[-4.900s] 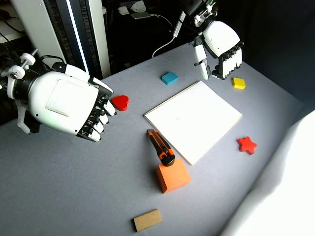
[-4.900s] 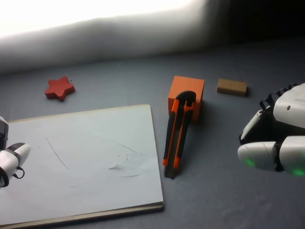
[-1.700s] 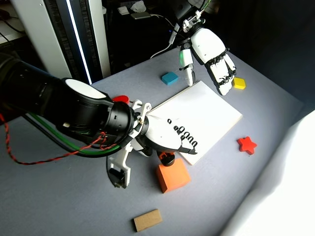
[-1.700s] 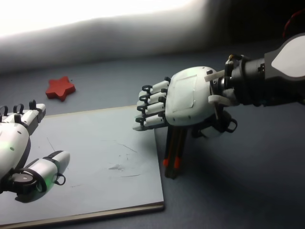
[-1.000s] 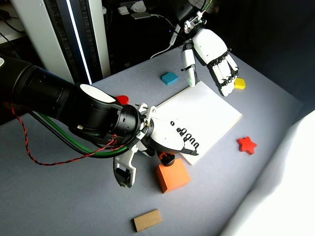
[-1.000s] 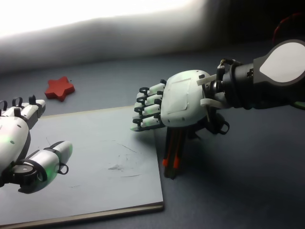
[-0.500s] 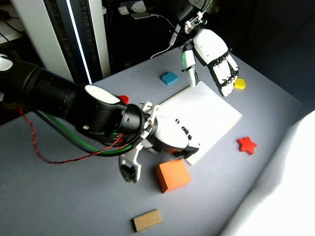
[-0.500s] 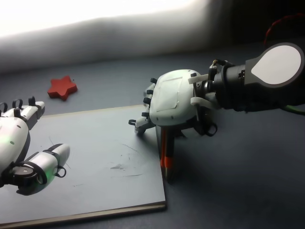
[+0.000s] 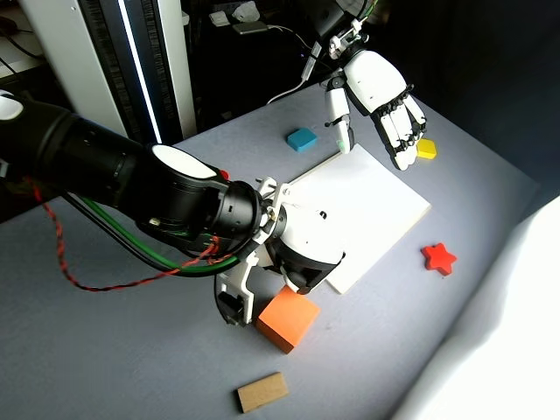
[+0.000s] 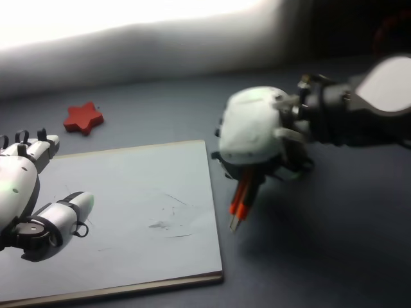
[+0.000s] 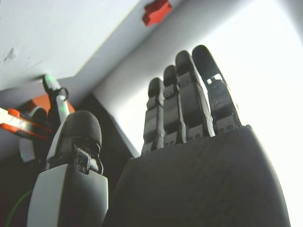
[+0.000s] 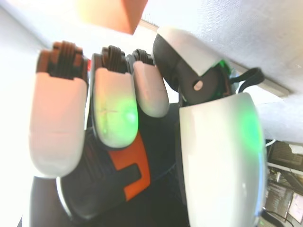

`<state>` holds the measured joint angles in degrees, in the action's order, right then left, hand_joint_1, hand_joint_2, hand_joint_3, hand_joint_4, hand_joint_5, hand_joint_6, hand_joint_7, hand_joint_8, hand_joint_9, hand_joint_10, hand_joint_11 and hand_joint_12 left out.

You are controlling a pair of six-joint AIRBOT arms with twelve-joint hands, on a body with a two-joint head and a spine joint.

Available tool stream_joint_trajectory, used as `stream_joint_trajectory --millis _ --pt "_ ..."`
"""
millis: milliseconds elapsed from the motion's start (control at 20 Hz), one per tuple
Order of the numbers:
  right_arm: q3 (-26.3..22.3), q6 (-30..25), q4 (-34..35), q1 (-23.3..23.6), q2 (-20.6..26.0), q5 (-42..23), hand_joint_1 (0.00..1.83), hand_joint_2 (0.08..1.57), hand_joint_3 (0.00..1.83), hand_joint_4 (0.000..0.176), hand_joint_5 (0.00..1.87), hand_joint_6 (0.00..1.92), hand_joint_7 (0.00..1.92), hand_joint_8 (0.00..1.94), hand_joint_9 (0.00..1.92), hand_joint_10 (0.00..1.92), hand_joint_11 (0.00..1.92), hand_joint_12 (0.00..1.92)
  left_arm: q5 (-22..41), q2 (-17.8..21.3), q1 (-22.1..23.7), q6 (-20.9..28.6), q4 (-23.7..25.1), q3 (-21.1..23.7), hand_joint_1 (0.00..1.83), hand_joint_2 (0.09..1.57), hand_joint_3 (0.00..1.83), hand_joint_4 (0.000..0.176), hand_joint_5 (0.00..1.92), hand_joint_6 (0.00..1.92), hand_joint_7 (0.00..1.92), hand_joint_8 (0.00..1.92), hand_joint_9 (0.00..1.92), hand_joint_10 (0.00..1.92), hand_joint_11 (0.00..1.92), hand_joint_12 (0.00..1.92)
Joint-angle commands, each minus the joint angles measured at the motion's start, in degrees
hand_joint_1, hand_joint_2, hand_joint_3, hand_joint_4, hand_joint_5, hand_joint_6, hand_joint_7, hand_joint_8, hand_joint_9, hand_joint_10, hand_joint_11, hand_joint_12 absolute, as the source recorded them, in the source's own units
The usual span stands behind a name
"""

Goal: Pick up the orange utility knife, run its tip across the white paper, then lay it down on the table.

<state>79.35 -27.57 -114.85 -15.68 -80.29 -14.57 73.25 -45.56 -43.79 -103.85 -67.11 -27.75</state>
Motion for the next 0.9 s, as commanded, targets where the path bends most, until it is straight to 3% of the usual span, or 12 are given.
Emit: stream_joint_trajectory --millis 0,100,300,350,400,550,750,850 --pt "-0.6 4.2 7.3 0.1 0.5 1.6 1.49 0.98 0.67 0.176 1.51 1.92 1.67 1.94 1.79 1.92 1.87 1.92 5.4 0.1 0.6 -0.2 3.8 -0.2 0.21 1.35 0.0 0.0 0.24 0.01 0.26 0.0 0.33 0.0 0.0 1.08" --pt "-1.5 23.6 25.8 -0.2 1.8 -2.5 1.48 0.98 0.67 0.176 1.51 1.92 1.66 1.94 1.79 1.92 1.86 1.92 5.4 0.1 0.6 -0.2 3.8 -0.1 0.2 1.35 0.0 0.0 0.22 0.0 0.27 0.0 0.32 0.0 0.0 1.07" --pt "-1.0 53.5 49.0 -0.3 2.0 -5.9 1.47 0.97 0.68 0.176 1.5 1.92 1.65 1.94 1.77 1.92 1.86 1.92 5.4 0.1 0.6 -0.2 3.8 -0.1 0.21 1.35 0.0 0.0 0.23 0.0 0.26 0.0 0.34 0.01 0.0 1.09" --pt "-1.0 63.3 58.1 -0.6 1.7 -6.6 1.47 0.97 0.7 0.176 1.48 1.92 1.64 1.94 1.77 1.92 1.85 1.92 5.4 0.1 0.6 -0.2 3.8 -0.2 0.22 1.35 0.0 0.0 0.23 0.0 0.26 0.0 0.35 0.01 0.0 1.12" --pt "-0.7 73.6 68.3 -1.1 1.1 -9.8 1.48 0.96 0.71 0.176 1.48 1.92 1.64 1.94 1.76 1.92 1.85 1.92 5.4 0.1 0.5 -0.2 3.8 -0.2 0.21 1.35 0.0 0.0 0.23 0.0 0.27 0.0 0.35 0.01 0.0 1.13" --pt "0.5 94.1 84.3 -2.1 -1.4 -19.4 1.48 0.95 0.71 0.176 1.5 1.92 1.66 1.94 1.77 1.92 1.85 1.92 5.4 0.1 0.4 -0.2 3.8 -0.2 0.22 1.35 0.0 0.0 0.23 0.0 0.27 0.0 0.35 0.01 0.0 1.12" --pt "4.7 108.9 88.7 -3.2 -5.4 -29.3 1.5 0.94 0.7 0.176 1.5 1.92 1.66 1.94 1.77 1.92 1.85 1.92 5.4 0.1 0.4 -0.2 3.8 -0.2 0.19 1.36 0.0 0.0 0.23 0.0 0.26 0.0 0.32 0.0 0.0 1.06" --pt "6.8 113.1 88.8 -3.8 -7.6 -33.4 1.48 0.95 0.71 0.176 1.48 1.92 1.64 1.94 1.76 1.92 1.84 1.92 5.4 0.1 0.4 -0.2 3.8 -0.3 0.18 1.36 0.0 0.0 0.23 0.0 0.26 0.0 0.32 0.0 0.0 1.08"
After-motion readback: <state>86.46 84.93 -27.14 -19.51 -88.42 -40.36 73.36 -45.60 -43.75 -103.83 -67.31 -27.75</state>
